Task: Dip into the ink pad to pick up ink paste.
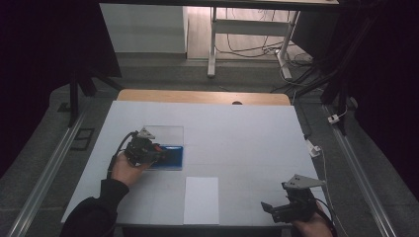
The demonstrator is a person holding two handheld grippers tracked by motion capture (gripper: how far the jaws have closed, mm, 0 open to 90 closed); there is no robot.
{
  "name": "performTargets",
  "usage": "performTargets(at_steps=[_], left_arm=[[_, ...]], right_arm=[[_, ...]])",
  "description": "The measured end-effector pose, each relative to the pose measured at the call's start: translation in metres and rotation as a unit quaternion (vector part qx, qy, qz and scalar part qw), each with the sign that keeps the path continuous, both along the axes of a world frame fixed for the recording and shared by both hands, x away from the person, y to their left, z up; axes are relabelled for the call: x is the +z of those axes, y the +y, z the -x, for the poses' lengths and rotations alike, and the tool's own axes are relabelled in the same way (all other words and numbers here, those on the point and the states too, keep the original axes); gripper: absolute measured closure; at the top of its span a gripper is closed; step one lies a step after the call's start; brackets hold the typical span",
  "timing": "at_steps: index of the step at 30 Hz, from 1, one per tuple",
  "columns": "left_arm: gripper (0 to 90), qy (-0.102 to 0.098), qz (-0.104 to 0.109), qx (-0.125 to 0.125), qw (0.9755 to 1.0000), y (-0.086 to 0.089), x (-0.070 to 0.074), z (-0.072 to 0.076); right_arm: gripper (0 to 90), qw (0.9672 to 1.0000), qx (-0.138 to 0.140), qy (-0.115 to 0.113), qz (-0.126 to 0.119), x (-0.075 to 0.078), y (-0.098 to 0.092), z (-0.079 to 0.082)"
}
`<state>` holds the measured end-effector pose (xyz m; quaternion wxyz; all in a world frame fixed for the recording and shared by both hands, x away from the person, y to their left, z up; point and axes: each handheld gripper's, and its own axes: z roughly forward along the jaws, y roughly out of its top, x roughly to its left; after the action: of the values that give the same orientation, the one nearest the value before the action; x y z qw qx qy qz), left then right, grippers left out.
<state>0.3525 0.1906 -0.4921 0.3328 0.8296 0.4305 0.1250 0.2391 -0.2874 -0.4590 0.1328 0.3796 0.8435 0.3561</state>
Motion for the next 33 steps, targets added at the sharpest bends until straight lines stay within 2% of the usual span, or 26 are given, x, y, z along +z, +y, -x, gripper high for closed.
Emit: performTargets(at_steps=[10,14,21,33], left_arm=[[58.1,-0.008,0.02,-0.006,0.9997,0.002,0.009,0.008],[58.1,-0.014,0.022,-0.015,0.9995,-0.001,0.014,0.013],[58.1,-0.015,0.014,-0.035,0.9992,-0.011,0.018,0.019],[58.1,-0.022,0.023,-0.064,0.9974,-0.022,0.028,0.032]], right_arm=[[0.1,1.0,0.0,0.0,0.0,0.0,0.0,0.0],[0.2,1.0,0.0,0.0,-0.001,0.0,0.0,0.0],[0.1,1.0,-0.001,0.0,-0.002,0.0,0.0,0.0],[0.1,1.0,-0.001,0.0,-0.002,0.0,0.0,0.0]])
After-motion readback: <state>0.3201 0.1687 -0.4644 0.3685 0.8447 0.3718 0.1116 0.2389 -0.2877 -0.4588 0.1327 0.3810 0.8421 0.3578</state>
